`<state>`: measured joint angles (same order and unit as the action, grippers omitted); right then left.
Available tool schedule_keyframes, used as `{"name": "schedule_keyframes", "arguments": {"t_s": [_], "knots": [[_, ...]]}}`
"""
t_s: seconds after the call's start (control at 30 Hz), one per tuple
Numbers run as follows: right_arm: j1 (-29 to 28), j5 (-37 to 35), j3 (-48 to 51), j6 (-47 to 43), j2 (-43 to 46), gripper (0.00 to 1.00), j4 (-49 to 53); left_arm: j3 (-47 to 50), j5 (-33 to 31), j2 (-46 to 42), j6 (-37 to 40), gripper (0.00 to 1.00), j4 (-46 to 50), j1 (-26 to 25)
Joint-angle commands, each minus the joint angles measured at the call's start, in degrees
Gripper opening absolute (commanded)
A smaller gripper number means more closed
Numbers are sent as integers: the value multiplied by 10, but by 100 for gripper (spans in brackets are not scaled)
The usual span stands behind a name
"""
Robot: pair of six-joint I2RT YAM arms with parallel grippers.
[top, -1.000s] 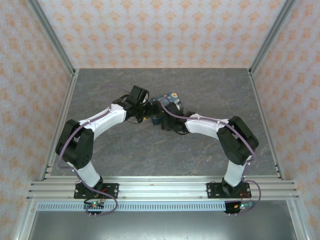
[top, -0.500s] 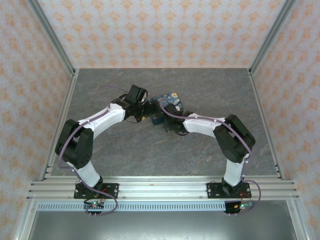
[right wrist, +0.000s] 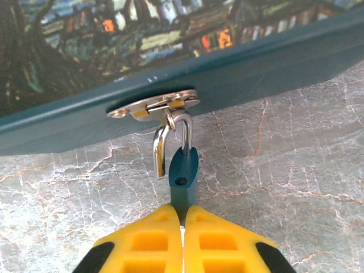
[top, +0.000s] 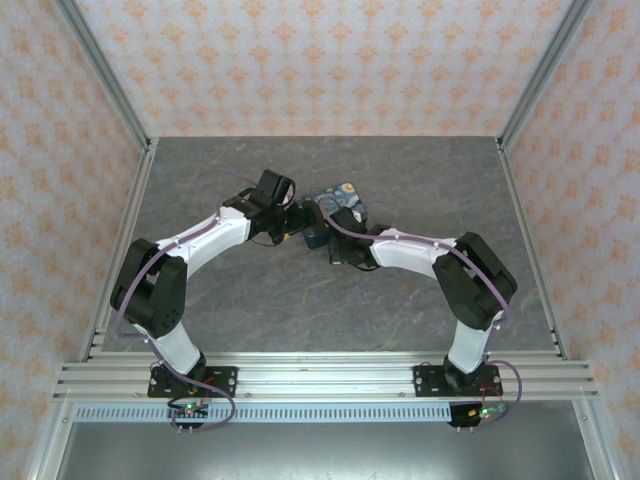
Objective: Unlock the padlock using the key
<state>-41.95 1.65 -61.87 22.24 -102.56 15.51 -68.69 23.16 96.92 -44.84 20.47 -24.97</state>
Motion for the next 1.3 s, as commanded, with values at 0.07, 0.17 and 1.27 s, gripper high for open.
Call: {"name": "schedule_keyframes", "arguments": {"t_s": [0.07,0.17,1.27], "knots": [[8,30,30,-2,16,0,-15,-4,-46,2,26,88,43,6],[17,53,50,2,26,0,-41,-4,-62,4,33,88,54,6],[93,173,154,80,73,36,-206,-35,-91,61,42,88,56,4]]}}
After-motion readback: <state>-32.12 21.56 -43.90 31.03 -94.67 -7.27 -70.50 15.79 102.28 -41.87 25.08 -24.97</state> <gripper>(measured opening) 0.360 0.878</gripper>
